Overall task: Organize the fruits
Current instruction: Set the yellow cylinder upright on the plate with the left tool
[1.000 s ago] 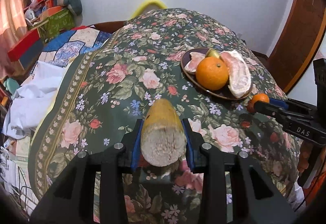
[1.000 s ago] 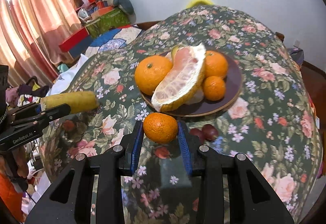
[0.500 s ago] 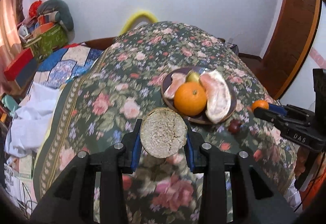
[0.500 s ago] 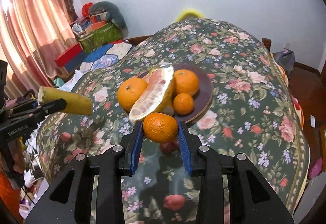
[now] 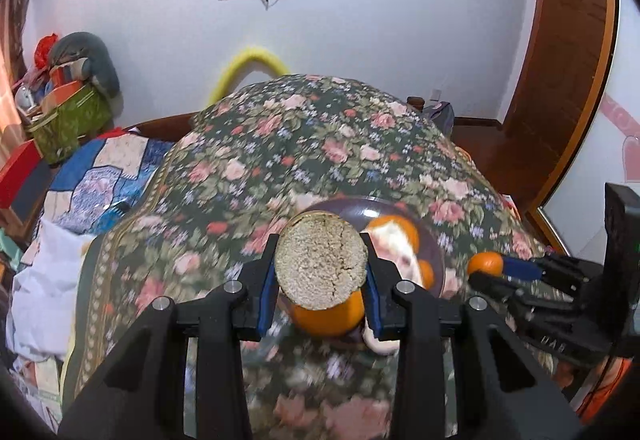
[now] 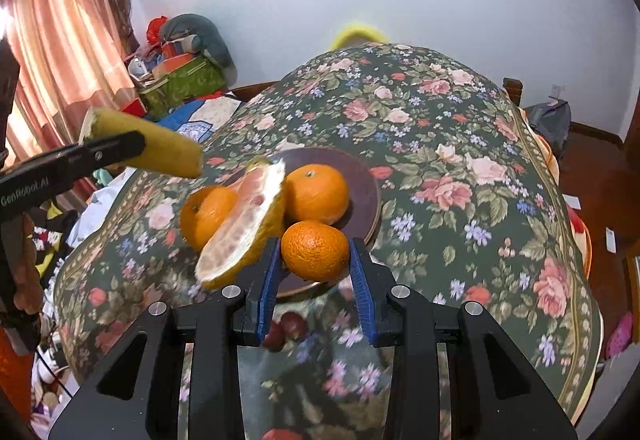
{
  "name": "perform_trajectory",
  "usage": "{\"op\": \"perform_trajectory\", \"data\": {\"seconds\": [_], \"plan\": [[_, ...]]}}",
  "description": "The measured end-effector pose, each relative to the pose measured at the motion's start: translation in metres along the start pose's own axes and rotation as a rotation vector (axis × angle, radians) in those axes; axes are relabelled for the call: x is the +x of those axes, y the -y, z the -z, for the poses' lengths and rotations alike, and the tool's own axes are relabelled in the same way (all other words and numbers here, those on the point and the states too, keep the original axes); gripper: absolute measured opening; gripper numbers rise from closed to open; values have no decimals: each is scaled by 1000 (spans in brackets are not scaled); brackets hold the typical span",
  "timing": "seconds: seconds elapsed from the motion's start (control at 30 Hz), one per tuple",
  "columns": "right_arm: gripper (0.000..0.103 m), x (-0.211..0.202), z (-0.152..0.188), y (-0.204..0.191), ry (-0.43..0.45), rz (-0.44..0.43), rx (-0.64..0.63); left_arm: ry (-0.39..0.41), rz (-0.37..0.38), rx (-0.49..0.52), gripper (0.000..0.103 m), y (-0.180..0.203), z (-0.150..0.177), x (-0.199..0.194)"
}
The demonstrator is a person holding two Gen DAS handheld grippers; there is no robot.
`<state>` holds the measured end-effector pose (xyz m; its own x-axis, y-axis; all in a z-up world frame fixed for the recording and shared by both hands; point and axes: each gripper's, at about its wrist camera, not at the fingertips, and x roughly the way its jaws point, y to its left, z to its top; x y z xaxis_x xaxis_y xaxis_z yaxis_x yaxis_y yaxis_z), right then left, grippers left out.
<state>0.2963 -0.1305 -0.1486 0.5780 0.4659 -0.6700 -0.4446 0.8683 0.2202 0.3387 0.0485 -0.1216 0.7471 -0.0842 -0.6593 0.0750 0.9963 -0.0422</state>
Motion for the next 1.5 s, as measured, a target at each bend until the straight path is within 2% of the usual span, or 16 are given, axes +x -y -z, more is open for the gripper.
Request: {"op": "perform_trajectory", "data": {"seconds": [0.2, 0.37, 0.77, 0.87, 1.07, 1.3, 1.5], "plan": [[31, 12, -12, 10, 9, 7, -9, 20, 12, 19, 36, 14, -20, 27], [31, 26, -17, 20, 0, 7, -11, 4, 18, 22, 36, 22, -31, 57], [31, 59, -20, 34, -57, 1, 0, -76, 11, 73, 36, 44, -18, 111], [31, 62, -20, 34, -61, -2, -5, -86, -14, 88, 36, 44, -14, 115], [32, 69, -20, 31, -72, 1, -16, -113, 1, 78, 36, 40, -12, 116], [32, 70, -19, 30, -88, 8, -12, -106, -5, 93, 36, 42, -10, 107], [46, 60, -20, 26, -68, 13, -8, -115, 12, 73, 37, 37, -7, 95]]}}
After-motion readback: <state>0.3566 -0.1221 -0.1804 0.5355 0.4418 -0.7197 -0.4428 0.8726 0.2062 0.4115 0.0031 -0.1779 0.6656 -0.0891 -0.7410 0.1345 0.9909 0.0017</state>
